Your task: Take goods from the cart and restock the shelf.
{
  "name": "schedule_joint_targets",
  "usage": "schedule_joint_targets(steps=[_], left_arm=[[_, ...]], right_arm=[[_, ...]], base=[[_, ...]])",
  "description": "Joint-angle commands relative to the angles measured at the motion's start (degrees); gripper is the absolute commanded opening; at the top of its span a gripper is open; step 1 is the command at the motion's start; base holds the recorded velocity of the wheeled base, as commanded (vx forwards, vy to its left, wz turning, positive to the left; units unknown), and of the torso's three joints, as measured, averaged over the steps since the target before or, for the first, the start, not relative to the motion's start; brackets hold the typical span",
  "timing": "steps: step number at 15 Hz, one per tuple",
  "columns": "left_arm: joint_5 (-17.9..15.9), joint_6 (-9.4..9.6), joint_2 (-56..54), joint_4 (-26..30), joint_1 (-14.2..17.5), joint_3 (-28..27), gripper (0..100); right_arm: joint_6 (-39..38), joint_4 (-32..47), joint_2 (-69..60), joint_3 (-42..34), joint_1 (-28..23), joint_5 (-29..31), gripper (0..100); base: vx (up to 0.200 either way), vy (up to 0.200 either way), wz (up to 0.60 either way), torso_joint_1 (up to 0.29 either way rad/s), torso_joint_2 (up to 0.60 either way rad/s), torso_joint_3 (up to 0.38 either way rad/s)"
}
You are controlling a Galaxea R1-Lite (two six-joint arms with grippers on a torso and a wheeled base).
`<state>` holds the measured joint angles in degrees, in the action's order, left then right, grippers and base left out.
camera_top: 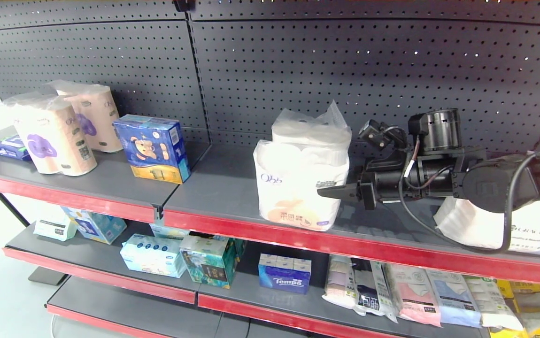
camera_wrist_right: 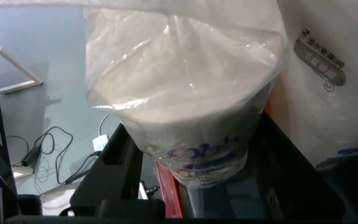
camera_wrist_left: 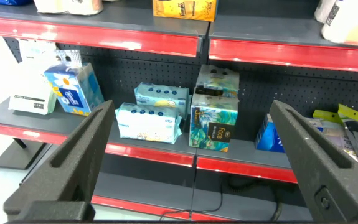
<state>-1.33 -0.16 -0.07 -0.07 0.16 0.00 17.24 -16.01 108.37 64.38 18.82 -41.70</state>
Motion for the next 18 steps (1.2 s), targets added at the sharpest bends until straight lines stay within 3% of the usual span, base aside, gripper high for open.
schedule_joint_targets(steps=[1, 17, 18], left_arm=[[-0.08, -0.02, 0.07, -0.01, 0.02, 0.00, 100], [0.01, -0.02, 0.07, -0.01, 0.02, 0.00, 100], [0.01, -0.02, 0.07, -0.01, 0.02, 0.00, 100]], right_arm=[[0.08, -0.08, -0.27, -0.31, -0.01, -0.04, 0], [0.25, -0.08, 0.35, -0.39, 0.16, -0.57, 0], [0.34, 0.01, 0.43, -0.48, 0.16, -0.57, 100]], base=[[0.000, 0.000, 0.00, 0.000, 0.00, 0.000], [0.000, 0.000, 0.00, 0.000, 0.00, 0.000], [0.000, 0.000, 0.00, 0.000, 0.00, 0.000]])
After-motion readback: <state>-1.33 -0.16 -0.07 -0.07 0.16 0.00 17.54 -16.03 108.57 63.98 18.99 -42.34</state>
